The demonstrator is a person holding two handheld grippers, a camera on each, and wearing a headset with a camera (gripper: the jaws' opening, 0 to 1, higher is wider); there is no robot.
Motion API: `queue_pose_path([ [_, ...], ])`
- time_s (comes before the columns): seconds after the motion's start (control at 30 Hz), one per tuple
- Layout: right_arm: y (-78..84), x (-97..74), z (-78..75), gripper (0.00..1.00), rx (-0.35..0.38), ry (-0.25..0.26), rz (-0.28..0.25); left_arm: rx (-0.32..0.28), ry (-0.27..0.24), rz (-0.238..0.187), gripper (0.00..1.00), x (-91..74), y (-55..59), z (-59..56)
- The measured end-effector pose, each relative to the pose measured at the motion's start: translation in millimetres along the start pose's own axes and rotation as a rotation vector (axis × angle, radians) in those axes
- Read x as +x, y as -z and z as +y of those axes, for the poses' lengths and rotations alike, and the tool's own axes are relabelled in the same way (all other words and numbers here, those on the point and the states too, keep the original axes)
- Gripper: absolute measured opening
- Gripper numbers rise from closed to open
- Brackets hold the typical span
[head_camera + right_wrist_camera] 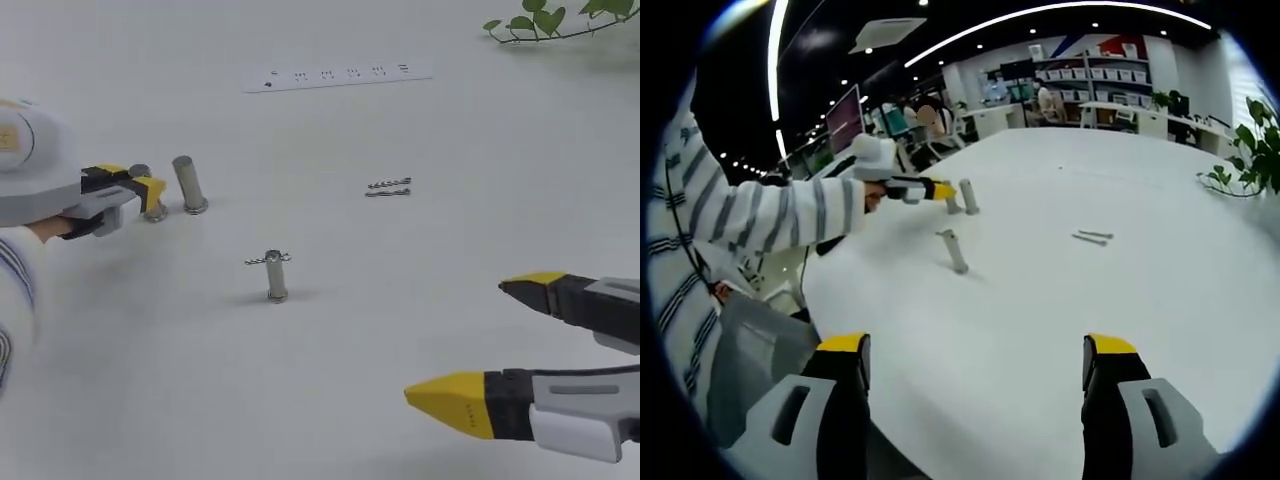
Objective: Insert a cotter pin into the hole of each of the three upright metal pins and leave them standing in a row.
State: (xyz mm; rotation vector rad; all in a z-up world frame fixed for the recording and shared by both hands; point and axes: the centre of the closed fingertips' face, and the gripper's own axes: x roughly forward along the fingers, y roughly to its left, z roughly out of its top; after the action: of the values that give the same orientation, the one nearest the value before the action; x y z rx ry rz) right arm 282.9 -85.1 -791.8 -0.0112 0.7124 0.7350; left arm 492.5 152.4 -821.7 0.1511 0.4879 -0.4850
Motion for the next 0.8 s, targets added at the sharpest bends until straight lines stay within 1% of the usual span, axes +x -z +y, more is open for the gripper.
queue_pose_path([
  [0.07, -1.1, -0.8, -0.7, 0.90, -0.001, 0.004, -0.005, 0.013, 0.006, 0.011, 0.11, -3.7, 1.9, -4.2],
  [0.1, -1.7, -1.1, -0.8, 0.90, 0.001, 0.004, -0.008, 0.035, 0.014, 0.019, 0.11, -6.4, 3.0, -7.4],
  [0.17, -2.8, -1.5, -1.2, 0.90, 0.003, 0.005, -0.015, 0.051, 0.024, 0.025, 0.11, -10.7, 3.1, -11.4],
  [0.23, -3.0, -1.7, -1.0, 0.90, 0.004, 0.006, -0.018, 0.050, 0.029, 0.026, 0.11, -13.5, 2.6, -13.1],
  [0.37, -4.2, -2.1, 1.2, 0.90, 0.000, 0.003, -0.031, 0.029, 0.039, 0.012, 0.11, -24.7, -2.8, -18.5],
  [0.5, -5.0, -1.0, 4.1, 0.91, -0.006, -0.004, -0.039, 0.026, 0.054, 0.001, 0.11, -38.7, -8.7, -27.8],
  [0.53, -5.3, -0.9, 5.2, 0.91, -0.009, -0.007, -0.040, 0.025, 0.064, -0.005, 0.11, -43.1, -11.0, -31.0],
  [0.57, -5.6, -1.1, 6.2, 0.91, -0.012, -0.010, -0.042, 0.014, 0.073, -0.012, 0.11, -46.2, -12.9, -33.1],
  [0.6, -5.7, -1.3, 6.8, 0.91, -0.013, -0.012, -0.042, -0.017, 0.088, -0.028, 0.11, -50.2, -16.2, -36.7],
  [0.73, -6.4, -3.3, 8.5, 0.91, -0.018, -0.017, -0.047, -0.004, 0.105, -0.041, 0.11, -64.0, -23.6, -43.1],
  [0.8, -6.8, -3.6, 9.0, 0.91, -0.021, -0.018, -0.052, -0.011, 0.114, -0.057, 0.11, -71.7, -28.6, -46.7],
])
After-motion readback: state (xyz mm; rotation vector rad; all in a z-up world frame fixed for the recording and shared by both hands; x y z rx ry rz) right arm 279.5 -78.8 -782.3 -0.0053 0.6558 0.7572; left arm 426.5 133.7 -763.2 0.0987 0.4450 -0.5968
